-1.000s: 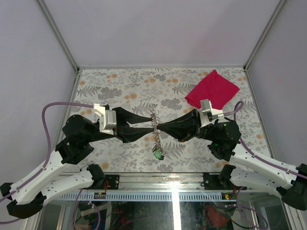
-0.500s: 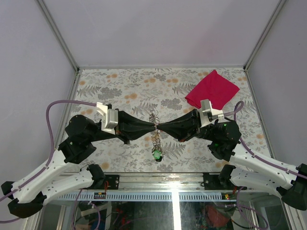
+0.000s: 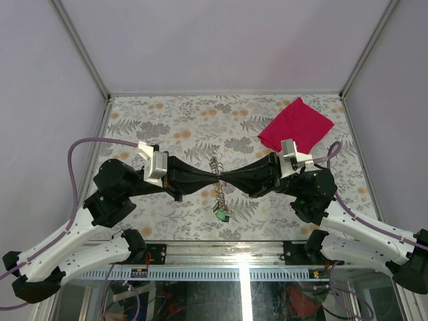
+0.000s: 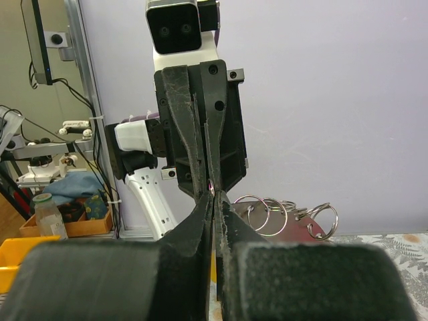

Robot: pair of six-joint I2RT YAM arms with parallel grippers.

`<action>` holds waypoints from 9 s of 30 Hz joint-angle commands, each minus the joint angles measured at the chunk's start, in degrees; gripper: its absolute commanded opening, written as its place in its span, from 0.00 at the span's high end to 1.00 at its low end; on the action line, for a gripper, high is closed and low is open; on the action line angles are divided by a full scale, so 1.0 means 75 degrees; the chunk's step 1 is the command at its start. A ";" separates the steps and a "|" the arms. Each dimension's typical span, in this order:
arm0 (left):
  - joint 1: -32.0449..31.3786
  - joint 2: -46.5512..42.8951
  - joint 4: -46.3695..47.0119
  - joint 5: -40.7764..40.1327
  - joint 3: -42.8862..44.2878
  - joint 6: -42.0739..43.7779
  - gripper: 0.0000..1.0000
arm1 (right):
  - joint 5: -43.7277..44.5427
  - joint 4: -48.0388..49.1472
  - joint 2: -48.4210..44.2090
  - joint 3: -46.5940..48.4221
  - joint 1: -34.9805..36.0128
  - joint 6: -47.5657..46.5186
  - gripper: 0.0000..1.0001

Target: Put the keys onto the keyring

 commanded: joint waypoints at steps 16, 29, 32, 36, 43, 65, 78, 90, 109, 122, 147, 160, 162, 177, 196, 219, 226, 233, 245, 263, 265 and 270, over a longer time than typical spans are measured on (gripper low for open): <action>0.0024 0.0866 -0.3747 -0.0601 0.1765 0.1395 1.00 | 0.0277 -0.3106 -0.1301 0.0684 0.0003 -0.2063 0.71; -0.0028 0.1977 -0.6791 -0.0840 0.3612 0.2835 1.00 | 0.0027 -0.6890 -0.1421 0.2014 0.0013 -0.3774 0.56; -0.0081 0.2086 -0.7147 -0.0879 0.3827 0.2977 1.00 | -0.0226 -0.7758 -0.1057 0.2561 0.0005 -0.3941 0.55; -0.0275 0.2203 -0.7634 -0.0902 0.4074 0.3234 1.00 | -0.0699 -0.8419 -0.0514 0.3040 0.0008 -0.4119 0.55; -0.0584 0.2347 -0.8172 -0.0980 0.4446 0.3464 1.00 | -0.1231 -0.8991 0.0245 0.3384 0.0002 -0.4319 0.56; -0.0919 0.2557 -0.8437 -0.1206 0.4729 0.3551 1.00 | -0.1721 -0.7802 0.1173 0.3170 0.0002 -0.4095 0.66; -0.0942 0.2430 -0.8234 -0.1522 0.4688 0.3405 0.99 | -0.1242 -0.7436 0.0914 0.2890 0.0003 -0.3927 1.00; -0.0956 0.1464 -0.7067 -0.1278 0.3897 0.3091 0.69 | -0.1424 -0.6290 0.0242 0.2594 0.0004 -0.3317 1.00; -0.0946 0.1399 -0.6779 -0.1087 0.3480 0.2892 0.74 | -0.1393 -0.5843 0.0068 0.2534 0.0008 -0.3008 1.00; -0.0957 0.1381 -0.6599 -0.1075 0.3457 0.2881 0.76 | -0.1420 -0.5748 0.0096 0.2506 0.0007 -0.2958 1.00; -0.0954 0.0971 -0.5720 -0.1236 0.2858 0.2457 1.00 | -0.0530 -0.2552 -0.0679 0.1035 0.0005 -0.1588 1.00; -0.0948 0.0506 -0.4097 -0.0946 0.1854 0.1554 1.00 | 0.0214 0.1284 -0.0178 0.0073 0.0004 0.0062 1.00; -0.0949 0.0444 -0.4013 -0.1078 0.1802 0.1527 1.00 | 0.0235 0.1650 -0.0075 0.0038 0.0011 0.0262 1.00; -0.0950 -0.0353 -0.2168 -0.1766 0.1323 0.1087 0.70 | -0.0037 0.1015 -0.0076 0.0139 0.0008 0.0006 1.00; -0.0947 -0.0087 -0.1625 -0.1276 0.0787 0.0650 0.78 | -0.0097 0.1009 -0.0062 0.0188 0.0003 0.0028 1.00; -0.0952 0.0381 -0.3009 -0.1089 0.1662 0.0984 1.00 | -0.0055 -0.0144 -0.0470 0.0266 0.0009 -0.0583 0.80; -0.0946 0.1230 -0.5789 -0.1119 0.2678 0.1758 1.00 | 0.0124 -0.3340 -0.1325 0.0816 0.0009 -0.2082 0.66; -0.0948 0.1911 -0.7844 -0.1453 0.3751 0.2290 1.00 | -0.0292 -0.6065 -0.1274 0.1338 0.0005 -0.2791 0.66; -0.0969 0.2801 -0.9594 -0.1854 0.4794 0.2645 1.00 | -0.0973 -0.4521 -0.0294 0.0719 0.0009 -0.2461 0.66; -0.0999 0.2867 -0.9588 -0.1797 0.4891 0.2776 1.00 | -0.1662 -0.3588 0.0862 0.0956 0.0005 -0.2198 0.66; -0.1004 0.2869 -0.9577 -0.1788 0.4906 0.2788 1.00 | -0.1667 -0.3614 0.0914 0.0972 0.0011 -0.2214 0.66; -0.1006 0.2857 -0.9520 -0.1658 0.4887 0.2822 1.00 | -0.1691 -0.3606 0.1001 0.0969 0.0007 -0.2240 0.68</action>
